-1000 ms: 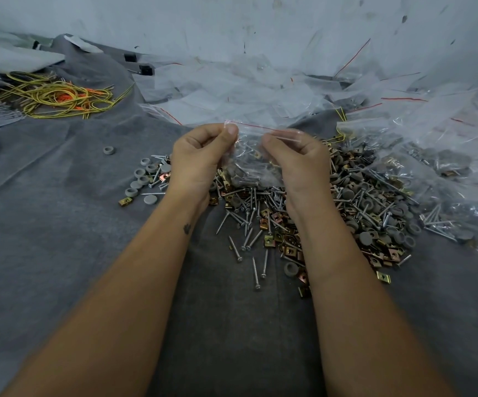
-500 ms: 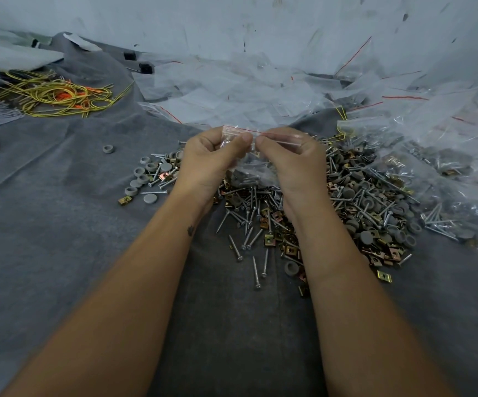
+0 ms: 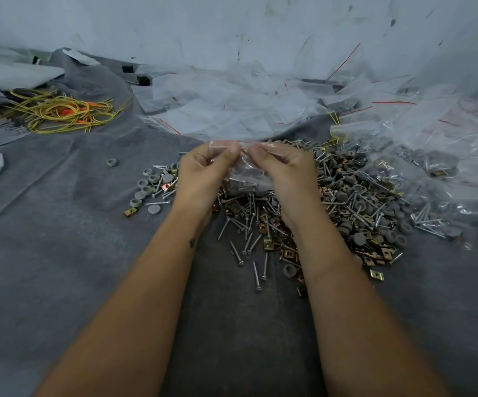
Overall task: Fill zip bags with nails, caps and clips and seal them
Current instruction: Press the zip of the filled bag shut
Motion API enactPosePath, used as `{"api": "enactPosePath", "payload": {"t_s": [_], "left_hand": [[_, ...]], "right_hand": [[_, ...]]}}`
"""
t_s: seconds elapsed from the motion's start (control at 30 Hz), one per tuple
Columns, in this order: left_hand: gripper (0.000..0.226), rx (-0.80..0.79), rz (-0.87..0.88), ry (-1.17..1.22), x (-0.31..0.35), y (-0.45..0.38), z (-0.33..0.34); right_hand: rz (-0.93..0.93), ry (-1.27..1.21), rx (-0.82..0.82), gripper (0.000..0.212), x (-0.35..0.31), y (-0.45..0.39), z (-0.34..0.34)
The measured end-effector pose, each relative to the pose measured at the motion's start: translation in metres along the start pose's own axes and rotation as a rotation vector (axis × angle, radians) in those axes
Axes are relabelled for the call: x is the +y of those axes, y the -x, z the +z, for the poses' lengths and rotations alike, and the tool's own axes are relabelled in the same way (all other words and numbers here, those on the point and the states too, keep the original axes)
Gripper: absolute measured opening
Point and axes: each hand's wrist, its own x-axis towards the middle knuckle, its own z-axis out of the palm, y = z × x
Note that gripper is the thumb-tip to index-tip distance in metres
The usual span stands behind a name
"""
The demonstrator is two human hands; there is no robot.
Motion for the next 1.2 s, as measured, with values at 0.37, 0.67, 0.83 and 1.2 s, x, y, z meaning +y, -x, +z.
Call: {"api": "enactPosePath", "payload": {"t_s": [0.37, 0.67, 0.83, 1.2], "left_hand": [[0.041, -0.102, -0.095, 0.080, 0.032, -0.019, 0.045], [0.040, -0.406, -0.260, -0.070, 0.018, -0.018, 0.126], [0.052, -0.517, -0.328, -0.209, -0.013, -0.014, 0.148], [0.026, -0.245, -0.167, -0.196, -0.031, -0.010, 0.142]], "right_hand": [[0.100, 0.213, -0.062, 0.026, -0.044, 0.009, -0.050], [0.014, 0.206, 0.161, 0.022, -0.069, -0.004, -0.112], [0.118, 0.221, 0.422, 0.013, -0.077, -0.030, -0.163], [0.122, 0.845, 0.895, 0.070, -0.023, -0.038, -0.161]]}}
